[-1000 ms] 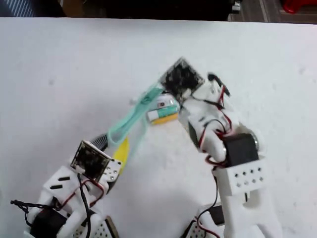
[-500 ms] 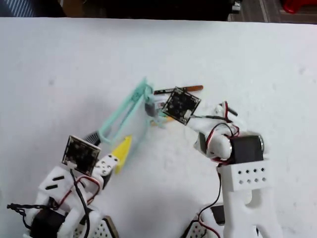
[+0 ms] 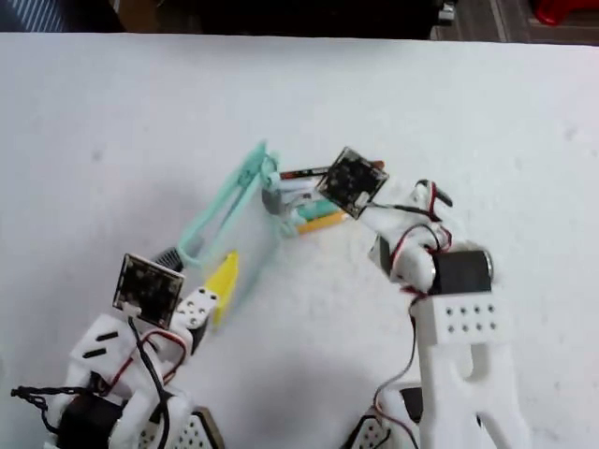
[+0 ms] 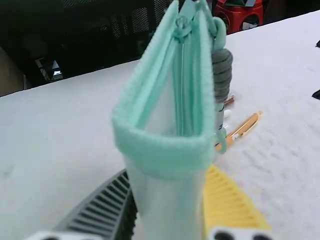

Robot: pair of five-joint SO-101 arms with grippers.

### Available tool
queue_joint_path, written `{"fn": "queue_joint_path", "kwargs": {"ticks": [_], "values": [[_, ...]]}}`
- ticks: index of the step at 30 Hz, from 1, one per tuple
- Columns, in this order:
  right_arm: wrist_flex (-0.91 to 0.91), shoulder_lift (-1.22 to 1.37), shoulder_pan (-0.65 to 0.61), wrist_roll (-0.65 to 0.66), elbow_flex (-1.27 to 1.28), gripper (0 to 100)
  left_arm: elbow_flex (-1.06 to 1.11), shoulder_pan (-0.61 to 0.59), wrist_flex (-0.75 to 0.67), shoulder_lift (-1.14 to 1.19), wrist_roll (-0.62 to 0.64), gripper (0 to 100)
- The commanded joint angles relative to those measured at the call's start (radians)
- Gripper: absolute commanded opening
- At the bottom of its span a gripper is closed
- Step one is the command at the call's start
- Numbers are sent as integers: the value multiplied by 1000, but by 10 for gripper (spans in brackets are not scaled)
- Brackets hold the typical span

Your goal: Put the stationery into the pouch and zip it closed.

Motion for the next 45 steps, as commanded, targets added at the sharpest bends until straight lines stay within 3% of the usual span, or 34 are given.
{"fn": "queue_joint_path", "kwargs": {"ticks": [1,11,24,38,40,44,45], "values": [[-19,124,-7,87,-12,262,-8,-7,-35,1,15,177],[-84,578,12,104,-238,262,-8,-8,-35,1,12,177],[-108,881,-101,322,-374,262,-8,-8,-29,1,9,177],[-182,1225,-33,287,-624,259,-8,-8,-29,1,9,177],[-182,1242,-35,292,-640,211,-8,-8,-29,1,9,177],[-182,1250,-35,293,-640,2,-8,-8,-31,1,9,177],[-179,1251,-33,293,-637,22,-6,-8,-31,1,9,177]]}}
